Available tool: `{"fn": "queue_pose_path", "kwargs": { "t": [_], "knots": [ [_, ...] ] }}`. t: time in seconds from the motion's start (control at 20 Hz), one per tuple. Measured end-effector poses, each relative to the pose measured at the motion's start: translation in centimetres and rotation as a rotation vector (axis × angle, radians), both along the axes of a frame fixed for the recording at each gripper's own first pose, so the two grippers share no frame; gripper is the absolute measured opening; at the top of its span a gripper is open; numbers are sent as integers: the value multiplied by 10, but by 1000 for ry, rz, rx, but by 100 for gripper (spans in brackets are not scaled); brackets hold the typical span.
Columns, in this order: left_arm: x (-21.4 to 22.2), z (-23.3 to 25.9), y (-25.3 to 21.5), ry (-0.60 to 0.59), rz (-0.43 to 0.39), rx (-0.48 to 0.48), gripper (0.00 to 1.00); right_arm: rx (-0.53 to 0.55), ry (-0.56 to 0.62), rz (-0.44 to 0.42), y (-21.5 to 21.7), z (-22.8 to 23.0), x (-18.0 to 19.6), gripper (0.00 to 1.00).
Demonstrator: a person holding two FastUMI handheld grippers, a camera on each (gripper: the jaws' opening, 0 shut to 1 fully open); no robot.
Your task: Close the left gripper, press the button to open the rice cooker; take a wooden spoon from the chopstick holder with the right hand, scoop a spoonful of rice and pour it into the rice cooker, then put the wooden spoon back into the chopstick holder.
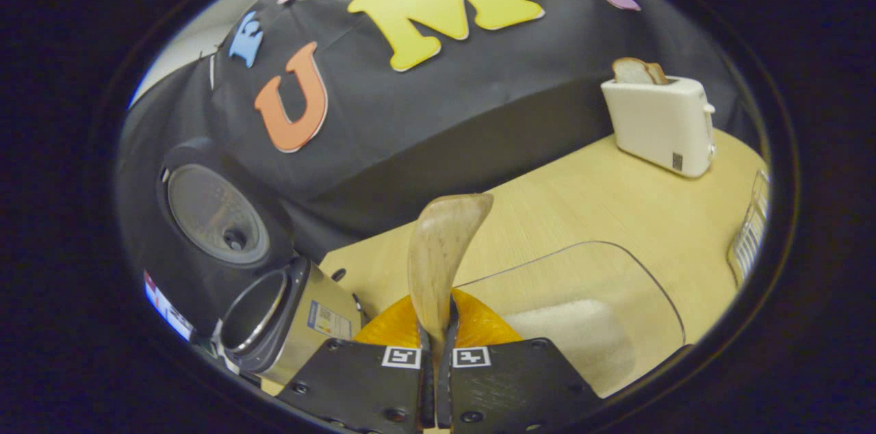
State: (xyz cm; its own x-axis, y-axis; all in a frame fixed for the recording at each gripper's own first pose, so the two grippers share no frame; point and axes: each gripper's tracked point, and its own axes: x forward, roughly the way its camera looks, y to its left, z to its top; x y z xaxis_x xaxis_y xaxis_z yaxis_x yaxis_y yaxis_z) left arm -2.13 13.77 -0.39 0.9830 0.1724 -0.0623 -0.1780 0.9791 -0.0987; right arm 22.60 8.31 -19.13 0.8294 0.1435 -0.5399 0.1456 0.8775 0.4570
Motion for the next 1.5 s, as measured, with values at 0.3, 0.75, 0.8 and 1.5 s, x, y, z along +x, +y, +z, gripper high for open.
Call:
{"fn": "queue_pose_path", "kwargs": {
  "t": [0.3,0.75,0.8,1.5],
  "knots": [
    [-3,5,0,-17,0,-11,98,203,-26,-91,-24,13,-1,0],
    [3,1,-9,-8,-4,10,98,405,-94,-169,-75,59,-6,2],
    [3,2,-9,-8,-4,19,98,419,-106,-175,-79,66,-6,0],
    [-1,-3,2,16,-1,62,98,518,-192,-17,28,162,34,2]
  ]
}}
